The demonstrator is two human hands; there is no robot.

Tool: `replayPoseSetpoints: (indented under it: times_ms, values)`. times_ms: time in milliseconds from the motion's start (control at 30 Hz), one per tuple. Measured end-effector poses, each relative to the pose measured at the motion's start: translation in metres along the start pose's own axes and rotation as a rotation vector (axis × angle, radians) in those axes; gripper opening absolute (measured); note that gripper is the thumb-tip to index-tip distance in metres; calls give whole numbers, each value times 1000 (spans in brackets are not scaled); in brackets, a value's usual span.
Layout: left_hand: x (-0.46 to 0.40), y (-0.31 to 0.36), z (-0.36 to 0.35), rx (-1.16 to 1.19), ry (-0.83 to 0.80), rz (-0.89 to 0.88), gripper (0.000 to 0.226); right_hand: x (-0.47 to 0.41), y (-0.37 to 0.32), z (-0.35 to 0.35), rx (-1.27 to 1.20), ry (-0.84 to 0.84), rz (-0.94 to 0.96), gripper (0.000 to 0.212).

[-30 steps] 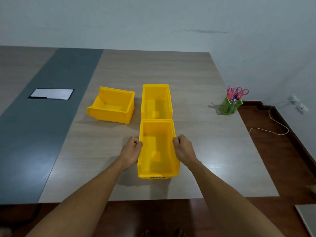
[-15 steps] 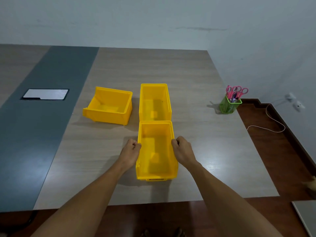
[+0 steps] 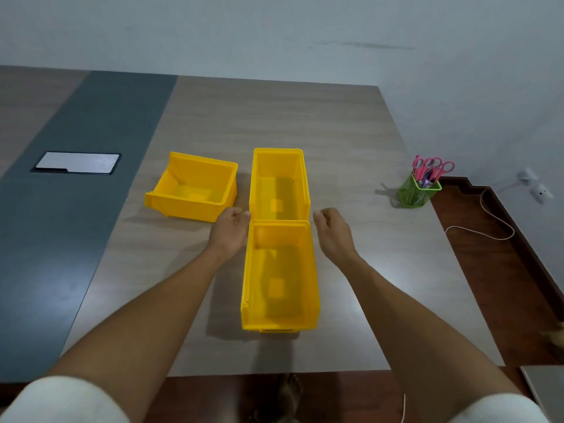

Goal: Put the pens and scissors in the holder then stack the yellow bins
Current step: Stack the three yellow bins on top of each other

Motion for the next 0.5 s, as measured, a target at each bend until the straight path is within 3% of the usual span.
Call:
replayPoseSetpoints:
  times_ms: [500]
  values:
    - [-88,7,-17,-136,52,76,33,-100,12,-5,63,-134,-58,23]
Point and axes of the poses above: each hand's wrist, its own x-axis away from the middle knuckle, its own z-axis out of the back of the hand, y = z × x, the point moved 2 cm from there along -x, towards the middle knuckle, and after that the axes turned 13 degrees about -y, right-handed, at the moved point
